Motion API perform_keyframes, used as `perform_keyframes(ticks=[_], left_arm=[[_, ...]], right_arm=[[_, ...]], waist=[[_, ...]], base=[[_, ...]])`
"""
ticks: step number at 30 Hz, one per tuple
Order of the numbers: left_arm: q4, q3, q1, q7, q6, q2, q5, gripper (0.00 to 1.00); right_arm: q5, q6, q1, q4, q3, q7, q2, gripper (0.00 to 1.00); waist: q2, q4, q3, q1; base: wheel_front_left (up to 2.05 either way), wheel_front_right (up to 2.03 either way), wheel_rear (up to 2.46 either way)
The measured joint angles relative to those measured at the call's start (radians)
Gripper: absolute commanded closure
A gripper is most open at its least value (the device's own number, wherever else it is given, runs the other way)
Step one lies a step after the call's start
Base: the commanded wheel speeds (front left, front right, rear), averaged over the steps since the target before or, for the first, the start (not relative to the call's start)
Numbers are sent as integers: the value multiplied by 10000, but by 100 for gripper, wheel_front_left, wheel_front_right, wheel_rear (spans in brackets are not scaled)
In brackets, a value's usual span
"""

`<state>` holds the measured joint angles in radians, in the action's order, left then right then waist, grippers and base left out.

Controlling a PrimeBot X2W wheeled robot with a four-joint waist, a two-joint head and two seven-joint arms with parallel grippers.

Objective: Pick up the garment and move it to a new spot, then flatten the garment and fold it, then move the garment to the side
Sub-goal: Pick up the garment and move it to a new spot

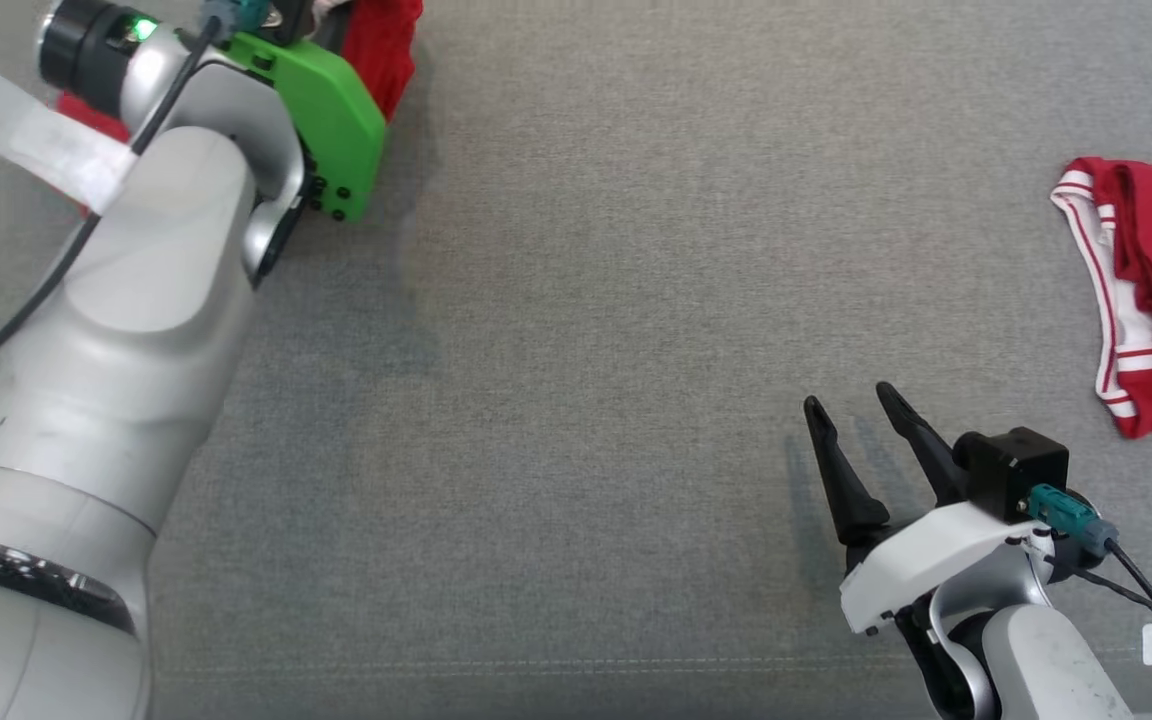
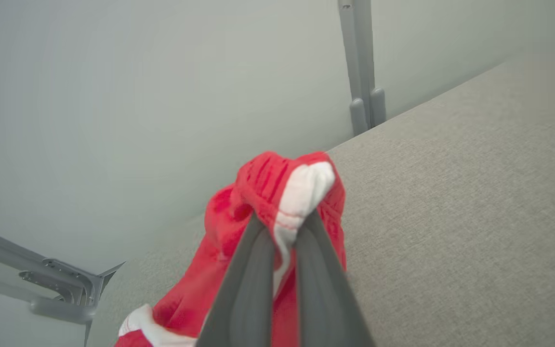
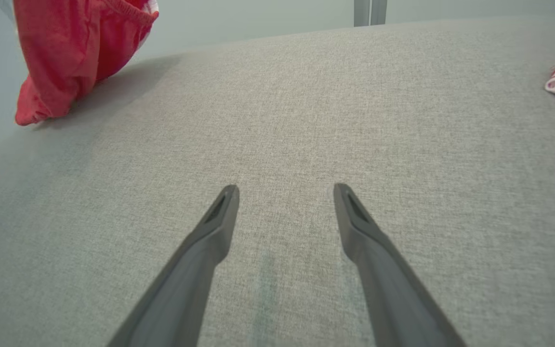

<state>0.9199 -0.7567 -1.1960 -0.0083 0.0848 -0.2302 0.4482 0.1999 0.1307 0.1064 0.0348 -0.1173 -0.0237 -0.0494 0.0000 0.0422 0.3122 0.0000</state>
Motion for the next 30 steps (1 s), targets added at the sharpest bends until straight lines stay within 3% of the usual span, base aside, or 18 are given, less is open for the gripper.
perform_keyframes(ticks=[12,19,25,30], left_arm=[[-1661,-441,-309,-334,163,1241,171,100],[-3185,-182,-334,-663,186,1712,1212,100],[-3691,77,593,-673,-426,1766,1954,100],[-3164,69,1894,-512,-826,1045,2088,100]], right_arm=[[604,0,-15,884,-311,644,-4,0],[713,0,-25,1168,-351,848,-6,0],[742,0,-26,1287,-234,961,-8,0],[736,0,-29,1340,-201,972,-6,0]], waist=[[0,-1372,-815,0],[0,-2035,-1164,0],[0,-2166,-1357,0],[0,-1927,-1371,0]], base=[[0,0,0],[0,0,0],[0,0,0],[0,0,0]])
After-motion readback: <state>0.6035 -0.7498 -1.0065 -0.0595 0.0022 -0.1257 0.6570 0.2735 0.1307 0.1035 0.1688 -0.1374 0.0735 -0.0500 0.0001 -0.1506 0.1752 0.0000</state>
